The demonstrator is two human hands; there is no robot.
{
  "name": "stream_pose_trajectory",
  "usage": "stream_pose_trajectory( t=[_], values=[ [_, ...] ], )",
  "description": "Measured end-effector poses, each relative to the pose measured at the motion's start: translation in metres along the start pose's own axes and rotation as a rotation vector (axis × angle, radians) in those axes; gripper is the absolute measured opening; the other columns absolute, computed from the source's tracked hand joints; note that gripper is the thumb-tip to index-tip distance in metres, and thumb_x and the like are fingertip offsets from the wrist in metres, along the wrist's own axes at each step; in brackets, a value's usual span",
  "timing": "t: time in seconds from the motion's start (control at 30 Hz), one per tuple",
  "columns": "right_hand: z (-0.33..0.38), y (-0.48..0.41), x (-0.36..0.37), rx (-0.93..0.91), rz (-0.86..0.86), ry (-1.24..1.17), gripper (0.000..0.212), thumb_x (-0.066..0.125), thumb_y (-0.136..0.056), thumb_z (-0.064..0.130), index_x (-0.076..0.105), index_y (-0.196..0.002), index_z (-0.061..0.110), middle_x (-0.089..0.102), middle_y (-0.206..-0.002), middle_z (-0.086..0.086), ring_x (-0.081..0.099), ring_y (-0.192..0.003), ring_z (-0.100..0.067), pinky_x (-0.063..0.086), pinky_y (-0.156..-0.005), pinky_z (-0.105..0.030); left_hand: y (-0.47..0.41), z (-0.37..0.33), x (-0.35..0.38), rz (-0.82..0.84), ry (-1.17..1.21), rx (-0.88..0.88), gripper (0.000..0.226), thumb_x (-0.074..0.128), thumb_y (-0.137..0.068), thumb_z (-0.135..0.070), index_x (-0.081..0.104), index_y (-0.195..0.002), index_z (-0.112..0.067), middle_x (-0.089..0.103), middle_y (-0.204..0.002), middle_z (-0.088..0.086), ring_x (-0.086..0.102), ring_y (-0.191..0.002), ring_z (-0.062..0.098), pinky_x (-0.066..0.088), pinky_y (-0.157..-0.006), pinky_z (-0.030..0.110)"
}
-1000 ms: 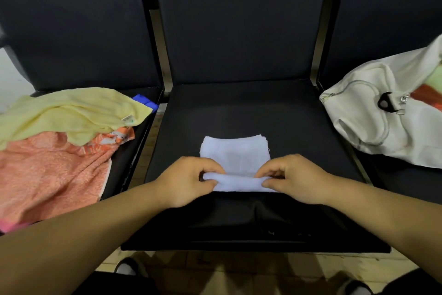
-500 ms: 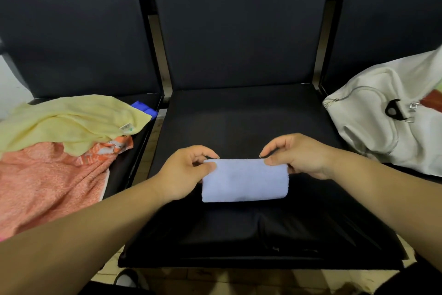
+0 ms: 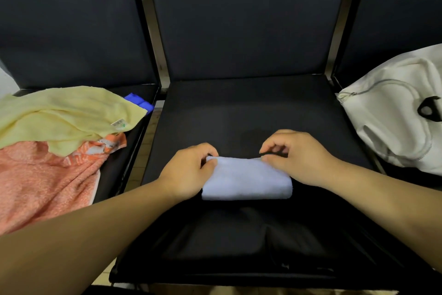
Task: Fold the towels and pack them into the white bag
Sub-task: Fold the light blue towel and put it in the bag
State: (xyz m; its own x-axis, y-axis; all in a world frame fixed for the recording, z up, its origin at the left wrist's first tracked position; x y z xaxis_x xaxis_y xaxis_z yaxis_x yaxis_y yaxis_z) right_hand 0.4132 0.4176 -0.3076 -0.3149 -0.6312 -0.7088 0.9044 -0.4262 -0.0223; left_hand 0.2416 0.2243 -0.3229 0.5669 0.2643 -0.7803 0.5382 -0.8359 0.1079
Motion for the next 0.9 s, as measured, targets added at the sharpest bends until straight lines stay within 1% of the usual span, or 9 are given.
stream_pose_trajectory(
  t=[0.13,0.2,0.33,0.43,0.5,0.63,0.73,0.8,0.9],
  values=[
    [0.000,0.010,0.013,-0.142,0.204,0.147,0.017,0.078,-0.084,0.038,0.074,-0.100,0.042,0.061,-0.114,0.027,0.054,-0.111,0.003,0.038,-0.095,-0.007,0.000,-0.001,0.000,-0.027,-0.042,0.000,0.011,0.051,-0.103,-0.031,0.057,-0.110,-0.036,0.062,-0.096,-0.012,0.061,-0.086,0.009,0.048,-0.071,0.023],
    [-0.009,0.011,0.018,-0.095,0.238,0.193,0.021,0.076,-0.086,0.042,0.072,-0.106,0.046,0.053,-0.124,0.030,0.044,-0.119,0.008,0.027,-0.101,-0.003,0.000,-0.002,0.001,-0.034,-0.068,-0.001,0.011,0.049,-0.104,-0.030,0.055,-0.111,-0.035,0.060,-0.101,-0.011,0.059,-0.088,0.008,0.048,-0.073,0.023],
    [-0.012,0.008,0.020,-0.025,0.221,0.152,0.027,0.074,-0.089,0.039,0.072,-0.115,0.045,0.052,-0.131,0.024,0.044,-0.126,0.009,0.025,-0.102,-0.001,0.003,-0.005,0.002,-0.093,-0.117,-0.033,0.019,0.051,-0.103,-0.028,0.054,-0.121,-0.033,0.051,-0.118,-0.008,0.056,-0.093,0.007,0.048,-0.078,0.024],
    [-0.009,0.008,0.022,0.022,0.285,0.150,0.031,0.070,-0.090,0.044,0.068,-0.121,0.050,0.053,-0.128,0.025,0.048,-0.125,0.004,0.032,-0.107,-0.013,0.013,-0.018,-0.003,-0.233,-0.220,0.178,0.027,0.060,-0.097,-0.028,0.061,-0.124,-0.024,0.042,-0.125,-0.003,0.052,-0.105,0.012,0.045,-0.088,0.026],
    [-0.010,0.010,0.022,0.075,0.318,0.139,0.031,0.069,-0.089,0.050,0.066,-0.120,0.053,0.056,-0.125,0.024,0.051,-0.121,0.002,0.038,-0.108,-0.022,0.021,-0.029,0.002,-0.170,-0.329,0.358,0.031,0.056,-0.095,-0.039,0.067,-0.119,-0.022,0.048,-0.119,-0.002,0.051,-0.105,0.016,0.045,-0.088,0.029],
    [-0.004,0.015,0.021,0.171,0.379,0.082,0.025,0.074,-0.086,0.048,0.073,-0.111,0.045,0.066,-0.116,0.024,0.058,-0.113,0.002,0.044,-0.103,-0.021,0.024,-0.023,0.019,0.084,-0.464,0.301,0.049,0.038,-0.093,-0.057,0.061,-0.131,-0.037,0.046,-0.127,-0.008,0.043,-0.118,0.016,0.041,-0.097,0.037],
    [0.002,0.017,0.021,0.222,0.402,0.005,0.013,0.081,-0.081,0.042,0.079,-0.090,0.032,0.075,-0.092,0.013,0.067,-0.085,-0.003,0.053,-0.084,-0.027,0.022,-0.012,0.017,0.055,-0.319,0.194,0.043,0.046,-0.096,-0.055,0.057,-0.137,-0.045,0.036,-0.144,-0.007,0.034,-0.130,0.015,0.034,-0.109,0.039],
    [0.005,0.016,0.022,0.257,0.398,-0.044,0.016,0.084,-0.077,0.037,0.076,-0.079,0.023,0.071,-0.076,0.012,0.062,-0.068,-0.002,0.051,-0.068,-0.025,0.019,-0.007,0.016,0.065,-0.225,0.098,0.040,0.054,-0.098,-0.049,0.054,-0.138,-0.049,0.025,-0.153,-0.007,0.027,-0.138,0.016,0.030,-0.115,0.040],
    [0.007,0.008,0.028,0.298,0.355,-0.136,0.018,0.086,-0.074,0.028,0.073,-0.081,0.017,0.065,-0.073,0.012,0.057,-0.066,-0.003,0.047,-0.063,-0.023,0.016,-0.009,0.020,0.078,-0.306,0.099,0.048,0.056,-0.098,-0.047,0.045,-0.144,-0.050,0.025,-0.148,-0.005,0.031,-0.133,0.018,0.032,-0.113,0.037]
  ],
)
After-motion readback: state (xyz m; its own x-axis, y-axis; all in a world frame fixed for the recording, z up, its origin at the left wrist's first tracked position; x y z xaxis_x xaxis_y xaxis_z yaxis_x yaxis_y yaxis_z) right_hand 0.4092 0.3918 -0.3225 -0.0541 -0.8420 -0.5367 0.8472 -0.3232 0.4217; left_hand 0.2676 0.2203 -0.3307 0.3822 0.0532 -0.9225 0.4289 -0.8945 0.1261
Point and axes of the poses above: each hand's wrist, its own y-axis away from the middle knuckle, its own x-axis out of the palm, z = x × y, the point moved 4 cm from there along -y, towards the middle knuckle
